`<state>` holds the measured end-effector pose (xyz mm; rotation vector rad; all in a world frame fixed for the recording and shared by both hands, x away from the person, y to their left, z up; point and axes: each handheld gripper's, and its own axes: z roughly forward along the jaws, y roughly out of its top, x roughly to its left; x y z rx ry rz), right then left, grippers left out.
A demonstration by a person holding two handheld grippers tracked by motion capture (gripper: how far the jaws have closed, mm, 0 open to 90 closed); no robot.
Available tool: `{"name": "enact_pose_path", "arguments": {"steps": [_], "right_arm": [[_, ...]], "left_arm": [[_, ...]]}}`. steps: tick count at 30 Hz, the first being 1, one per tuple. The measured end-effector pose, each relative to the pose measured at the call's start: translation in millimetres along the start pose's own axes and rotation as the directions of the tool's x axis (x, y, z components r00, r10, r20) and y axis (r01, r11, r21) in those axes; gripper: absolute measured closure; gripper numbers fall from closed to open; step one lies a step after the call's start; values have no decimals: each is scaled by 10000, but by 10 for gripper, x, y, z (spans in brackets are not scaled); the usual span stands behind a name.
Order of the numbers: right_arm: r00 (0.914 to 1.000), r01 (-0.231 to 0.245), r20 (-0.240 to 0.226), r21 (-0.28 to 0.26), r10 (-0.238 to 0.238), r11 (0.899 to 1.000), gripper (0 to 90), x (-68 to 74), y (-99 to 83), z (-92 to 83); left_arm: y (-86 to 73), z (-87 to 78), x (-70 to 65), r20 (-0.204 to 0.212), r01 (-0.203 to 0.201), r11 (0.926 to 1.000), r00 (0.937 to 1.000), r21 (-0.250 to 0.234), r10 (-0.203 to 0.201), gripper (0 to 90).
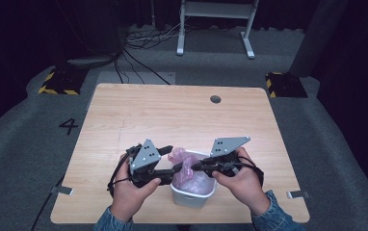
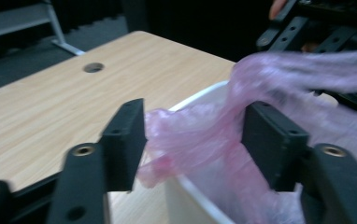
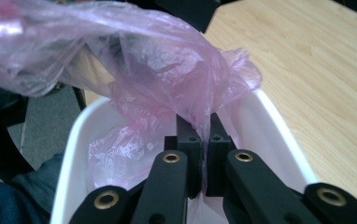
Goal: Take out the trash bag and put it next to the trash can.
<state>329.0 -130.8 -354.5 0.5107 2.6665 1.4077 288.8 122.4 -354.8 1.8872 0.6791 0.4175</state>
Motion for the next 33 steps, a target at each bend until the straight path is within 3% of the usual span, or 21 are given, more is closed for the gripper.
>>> {"name": "enact_pose_path", "arguments": {"steps": [6, 13, 18, 27, 33], "right_arm": [[9999, 152, -62, -437, -155, 9989, 887, 16, 94, -92], [9994, 337, 1, -1028, -339, 9941, 886, 49, 202, -230], [9994, 340, 46, -1406, -337, 9895, 886, 50, 272, -336], [9991, 380, 272, -2159, -329, 9757, 885, 53, 423, -568], [9977, 524, 560, -2724, -385, 9608, 883, 91, 478, -702]], "left_arm": [[-94, -210, -33, -501, 43, 9997, 9987, -246, -56, 331], [-280, -358, -38, -1098, -157, 9998, 9938, 133, 170, 332], [-365, -444, -9, -1377, -38, 10000, 9905, -21, 35, 327], [-474, -426, 110, -1506, 121, 9986, 9886, 522, -41, 321], [-561, -360, 188, -1991, 260, 9954, 9800, 918, -73, 331]]}}
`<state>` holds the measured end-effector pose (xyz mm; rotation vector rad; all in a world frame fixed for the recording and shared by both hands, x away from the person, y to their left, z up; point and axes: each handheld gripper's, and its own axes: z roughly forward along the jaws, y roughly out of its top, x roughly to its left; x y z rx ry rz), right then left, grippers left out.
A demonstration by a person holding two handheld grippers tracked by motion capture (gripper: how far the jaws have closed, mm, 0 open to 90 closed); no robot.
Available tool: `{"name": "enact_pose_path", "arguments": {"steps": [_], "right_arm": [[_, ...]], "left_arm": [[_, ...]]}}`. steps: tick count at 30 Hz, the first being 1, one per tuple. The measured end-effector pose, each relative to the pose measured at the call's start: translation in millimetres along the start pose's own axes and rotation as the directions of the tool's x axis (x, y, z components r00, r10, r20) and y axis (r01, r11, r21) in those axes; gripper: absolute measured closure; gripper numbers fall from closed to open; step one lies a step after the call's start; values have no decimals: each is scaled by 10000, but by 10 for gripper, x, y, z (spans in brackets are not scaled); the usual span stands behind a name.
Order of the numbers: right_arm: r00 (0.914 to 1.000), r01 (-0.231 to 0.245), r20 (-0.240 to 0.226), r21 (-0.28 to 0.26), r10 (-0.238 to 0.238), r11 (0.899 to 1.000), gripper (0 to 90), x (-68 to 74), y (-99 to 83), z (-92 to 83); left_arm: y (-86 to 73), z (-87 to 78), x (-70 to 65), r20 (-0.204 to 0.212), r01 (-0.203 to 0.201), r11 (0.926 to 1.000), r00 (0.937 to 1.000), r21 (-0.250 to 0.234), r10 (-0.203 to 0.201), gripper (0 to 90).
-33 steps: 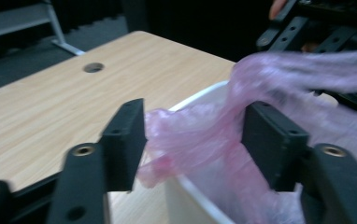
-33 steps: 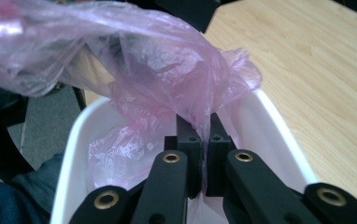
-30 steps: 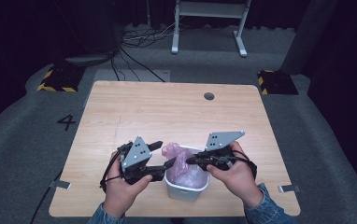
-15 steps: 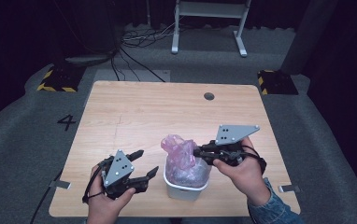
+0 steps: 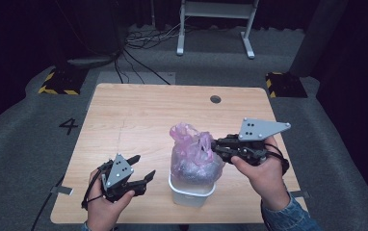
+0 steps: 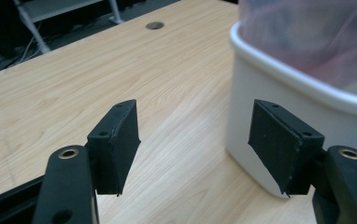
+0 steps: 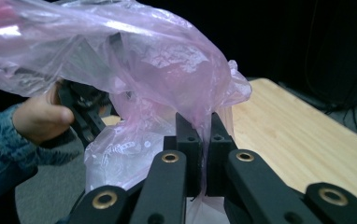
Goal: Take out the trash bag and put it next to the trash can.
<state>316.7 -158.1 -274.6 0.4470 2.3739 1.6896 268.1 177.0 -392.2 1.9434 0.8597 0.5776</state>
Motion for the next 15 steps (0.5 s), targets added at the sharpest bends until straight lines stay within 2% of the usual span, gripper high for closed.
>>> {"name": "enact_pose_path", "arguments": {"steps": [4, 6, 12, 15], "right_arm": [[9997, 50, 257, -398, -40, 9992, 883, -2, 26, -68], [9987, 208, 473, -844, -169, 9962, 881, -4, 46, -144], [9960, 205, 890, -1020, -114, 9946, 882, -53, 42, -249], [9928, 176, 1198, -1075, -46, 9940, 882, -105, 28, -325]], "left_arm": [[-19, 26, 31, 35, 80, 10000, 10000, 56, -80, 332], [-53, 56, 63, 33, 177, 9997, 9998, 188, -178, 333], [-132, 90, 127, -90, 248, 9984, 9997, 510, -244, 337], [-185, 80, 166, -146, 418, 9975, 9990, 568, -410, 335]]}}
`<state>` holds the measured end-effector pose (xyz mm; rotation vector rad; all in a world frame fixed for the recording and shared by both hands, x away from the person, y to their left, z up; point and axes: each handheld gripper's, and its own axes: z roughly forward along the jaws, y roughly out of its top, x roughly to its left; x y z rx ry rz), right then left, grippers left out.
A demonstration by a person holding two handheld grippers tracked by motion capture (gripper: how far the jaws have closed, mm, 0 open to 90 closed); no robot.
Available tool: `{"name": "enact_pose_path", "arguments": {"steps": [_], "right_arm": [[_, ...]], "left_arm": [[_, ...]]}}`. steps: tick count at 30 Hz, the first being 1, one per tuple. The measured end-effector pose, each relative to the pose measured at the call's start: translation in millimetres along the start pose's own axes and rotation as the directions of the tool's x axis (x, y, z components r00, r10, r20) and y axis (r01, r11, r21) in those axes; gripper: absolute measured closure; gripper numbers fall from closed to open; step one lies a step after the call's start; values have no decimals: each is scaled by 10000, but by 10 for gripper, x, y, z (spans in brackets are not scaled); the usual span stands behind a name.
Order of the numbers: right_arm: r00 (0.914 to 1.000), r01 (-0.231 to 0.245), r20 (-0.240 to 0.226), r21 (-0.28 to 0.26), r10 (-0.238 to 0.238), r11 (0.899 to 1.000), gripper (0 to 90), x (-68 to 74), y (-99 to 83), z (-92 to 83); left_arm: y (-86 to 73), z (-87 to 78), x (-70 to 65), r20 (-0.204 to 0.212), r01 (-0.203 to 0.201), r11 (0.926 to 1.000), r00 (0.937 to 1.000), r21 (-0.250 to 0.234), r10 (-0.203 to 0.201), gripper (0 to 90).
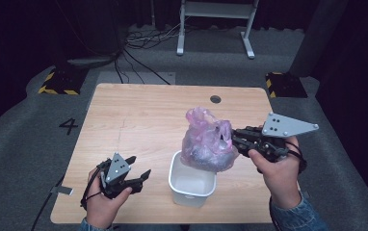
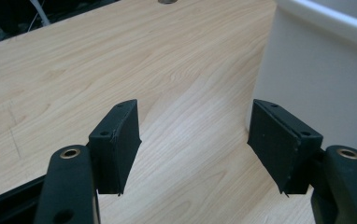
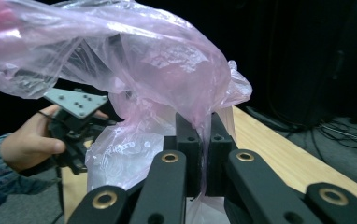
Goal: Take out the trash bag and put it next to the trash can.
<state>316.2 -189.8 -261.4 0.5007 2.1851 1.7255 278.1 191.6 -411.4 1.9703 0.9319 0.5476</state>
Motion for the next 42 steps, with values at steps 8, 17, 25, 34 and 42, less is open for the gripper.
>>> {"name": "enact_pose_path", "arguments": {"steps": [8, 17, 25, 34, 42], "right_arm": [[9952, -322, 919, -117, 331, 9994, 881, -245, -102, -223], [9779, -741, 1961, 18, 723, 9973, 881, -538, -284, -407], [9548, -1101, 2799, 214, 997, 9937, 879, -763, -495, -529], [9418, -1603, 3098, 718, 1308, 9845, 874, -906, -934, -425], [9401, -1947, 3047, 1117, 1529, 9745, 870, -931, -1216, -296]], "left_arm": [[-77, 35, 50, -74, 158, 9995, 9999, 270, -156, 338], [-137, 7, 109, -315, 334, 9988, 9990, 353, -323, 334], [-230, -15, 161, -717, 361, 9979, 9969, 530, -323, 314], [-291, 11, 199, -753, 555, 9969, 9958, 551, -513, 304], [-332, 56, 216, -629, 540, 9963, 9968, 665, -498, 304]]}}
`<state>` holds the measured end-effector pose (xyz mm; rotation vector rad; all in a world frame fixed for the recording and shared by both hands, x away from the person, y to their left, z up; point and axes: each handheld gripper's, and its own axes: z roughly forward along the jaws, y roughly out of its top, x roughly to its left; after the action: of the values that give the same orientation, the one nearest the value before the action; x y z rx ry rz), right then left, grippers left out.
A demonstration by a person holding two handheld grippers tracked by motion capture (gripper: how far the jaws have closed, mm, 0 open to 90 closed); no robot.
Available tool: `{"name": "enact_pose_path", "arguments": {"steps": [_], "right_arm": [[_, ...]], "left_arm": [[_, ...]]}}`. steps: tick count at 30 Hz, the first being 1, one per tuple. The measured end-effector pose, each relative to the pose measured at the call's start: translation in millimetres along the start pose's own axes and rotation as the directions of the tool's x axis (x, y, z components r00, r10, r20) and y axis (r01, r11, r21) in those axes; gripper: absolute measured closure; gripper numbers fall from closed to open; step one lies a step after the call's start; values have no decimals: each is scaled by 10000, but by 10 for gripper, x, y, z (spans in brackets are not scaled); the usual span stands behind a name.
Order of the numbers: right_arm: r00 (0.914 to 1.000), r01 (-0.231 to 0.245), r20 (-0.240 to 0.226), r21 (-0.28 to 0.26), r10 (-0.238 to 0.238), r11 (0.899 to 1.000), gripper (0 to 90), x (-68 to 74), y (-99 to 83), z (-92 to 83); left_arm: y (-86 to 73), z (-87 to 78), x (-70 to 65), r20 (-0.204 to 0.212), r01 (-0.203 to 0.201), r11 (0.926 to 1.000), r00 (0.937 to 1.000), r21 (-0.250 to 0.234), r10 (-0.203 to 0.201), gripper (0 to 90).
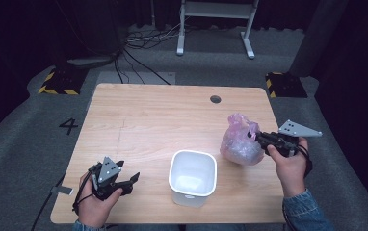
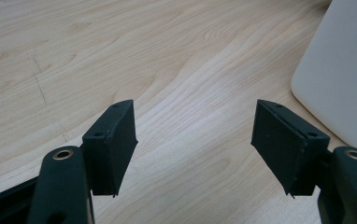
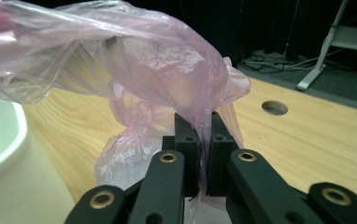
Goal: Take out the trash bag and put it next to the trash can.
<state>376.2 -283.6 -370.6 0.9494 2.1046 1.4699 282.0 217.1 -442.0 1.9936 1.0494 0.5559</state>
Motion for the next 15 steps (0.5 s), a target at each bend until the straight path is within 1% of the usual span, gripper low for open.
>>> {"name": "enact_pose_path", "arguments": {"steps": [5, 8, 11, 15], "right_arm": [[9998, -175, -96, 250, 178, 9995, 869, -5, -140, 88], [9992, -282, -289, 257, 290, 9993, 866, -3, -229, 125], [9977, -459, -477, 396, 478, 9982, 861, 21, -334, 169], [9958, -666, -593, 537, 698, 9963, 840, 35, -438, 198]], "left_arm": [[-18, 19, 7, -1, 16, 10000, 10000, 81, -16, 304], [-25, 27, 12, 31, 29, 10000, 10000, 94, -29, 302], [-29, 26, 18, 25, 55, 10000, 10000, 66, -56, 301], [-32, 23, 22, 10, 49, 10000, 10000, 79, -49, 301]]}}
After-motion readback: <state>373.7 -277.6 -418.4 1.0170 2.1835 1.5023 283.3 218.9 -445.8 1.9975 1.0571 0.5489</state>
